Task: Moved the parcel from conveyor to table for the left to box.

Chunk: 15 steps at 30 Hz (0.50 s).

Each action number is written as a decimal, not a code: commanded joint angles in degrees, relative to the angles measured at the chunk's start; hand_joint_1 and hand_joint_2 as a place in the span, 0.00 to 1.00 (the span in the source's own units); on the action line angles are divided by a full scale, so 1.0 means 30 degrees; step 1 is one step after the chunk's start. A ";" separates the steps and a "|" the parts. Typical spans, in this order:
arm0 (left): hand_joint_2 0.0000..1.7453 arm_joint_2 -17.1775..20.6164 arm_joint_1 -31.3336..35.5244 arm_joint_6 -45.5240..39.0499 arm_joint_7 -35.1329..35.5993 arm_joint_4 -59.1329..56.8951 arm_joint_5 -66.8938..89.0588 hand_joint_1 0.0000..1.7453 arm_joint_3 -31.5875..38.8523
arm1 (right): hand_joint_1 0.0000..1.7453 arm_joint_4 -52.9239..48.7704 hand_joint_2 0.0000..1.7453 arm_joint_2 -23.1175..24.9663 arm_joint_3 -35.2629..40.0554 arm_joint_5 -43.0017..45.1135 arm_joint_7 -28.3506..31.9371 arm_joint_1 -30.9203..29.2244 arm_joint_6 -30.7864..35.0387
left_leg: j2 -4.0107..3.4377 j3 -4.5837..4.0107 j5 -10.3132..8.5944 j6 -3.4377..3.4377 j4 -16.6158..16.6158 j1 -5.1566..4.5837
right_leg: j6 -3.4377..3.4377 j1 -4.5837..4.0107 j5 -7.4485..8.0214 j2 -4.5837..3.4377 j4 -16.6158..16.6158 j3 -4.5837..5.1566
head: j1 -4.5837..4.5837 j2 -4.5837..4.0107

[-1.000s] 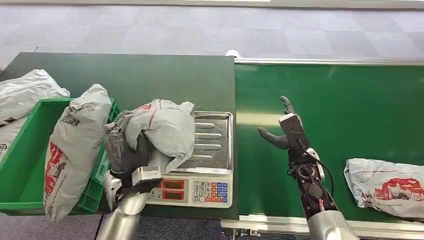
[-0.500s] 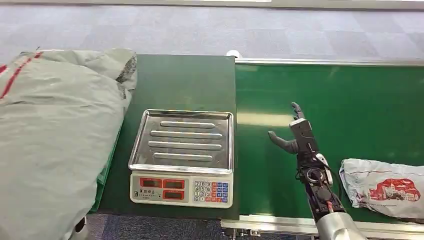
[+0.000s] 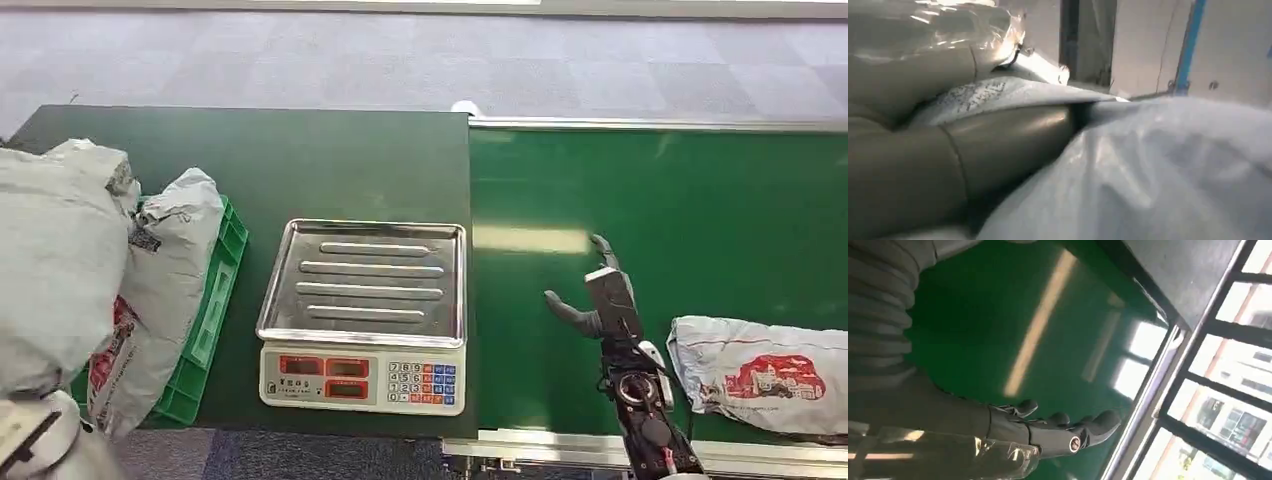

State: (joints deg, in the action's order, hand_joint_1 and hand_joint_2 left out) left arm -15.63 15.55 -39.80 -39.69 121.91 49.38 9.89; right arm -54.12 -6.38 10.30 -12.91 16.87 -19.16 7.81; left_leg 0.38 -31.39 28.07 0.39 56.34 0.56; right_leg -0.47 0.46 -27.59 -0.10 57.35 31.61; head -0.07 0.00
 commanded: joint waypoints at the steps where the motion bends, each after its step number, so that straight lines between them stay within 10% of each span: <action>1: 0.00 -0.0372 0.1036 -0.0066 -0.0103 -0.9956 0.2710 1.00 0.5693 | 0.00 -0.2947 1.00 -0.0342 -0.0227 -0.0907 -0.0818 0.1758 -0.0359 | 0.0065 0.0054 -0.0031 -0.0001 -0.0056 -0.0032 | 0.0004 0.0030 -0.0004 0.0072 -0.0026 -0.0066 | -0.0007 0.0000; 13: 0.00 -0.0654 0.1455 -0.0066 0.1908 -1.4411 0.4599 1.00 0.7398 | 0.00 -0.4319 1.00 0.0833 -0.0712 -0.3403 0.1250 0.1535 -0.1078 | -0.0023 0.0020 -0.0009 -0.0002 -0.0024 -0.0019 | 0.0004 0.0017 0.0004 -0.0020 -0.0006 -0.0001 | 0.0000 0.0000; 14: 0.00 -0.0654 0.1455 -0.0066 0.1908 -1.4411 0.4599 0.92 0.7398 | 0.00 -0.4319 1.00 0.0833 -0.0712 -0.3403 0.1250 0.1535 -0.1078 | -0.0027 0.0028 -0.0014 -0.0002 -0.0036 -0.0018 | 0.0008 0.0014 0.0011 -0.0020 -0.0018 -0.0009 | -0.0007 0.0000; 15: 0.00 -0.0494 0.1429 -0.0066 0.2522 -1.4507 0.5094 0.00 0.7337 | 0.00 -0.4245 1.00 0.0984 -0.0695 -0.3555 0.1206 0.1336 -0.1127 | -0.0017 0.0022 -0.0011 -0.0001 -0.0025 -0.0013 | 0.0007 0.0011 0.0006 -0.0014 -0.0011 -0.0008 | -0.0007 0.0000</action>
State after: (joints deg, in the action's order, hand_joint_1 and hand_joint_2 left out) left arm -18.25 18.20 -39.87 -36.00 88.24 62.46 28.74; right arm -64.36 -5.93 9.09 -22.23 20.26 -14.21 4.99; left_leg 0.34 -31.39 28.07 0.39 56.34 0.55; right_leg -0.47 0.47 -27.58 -0.17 57.36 31.63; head -0.09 0.00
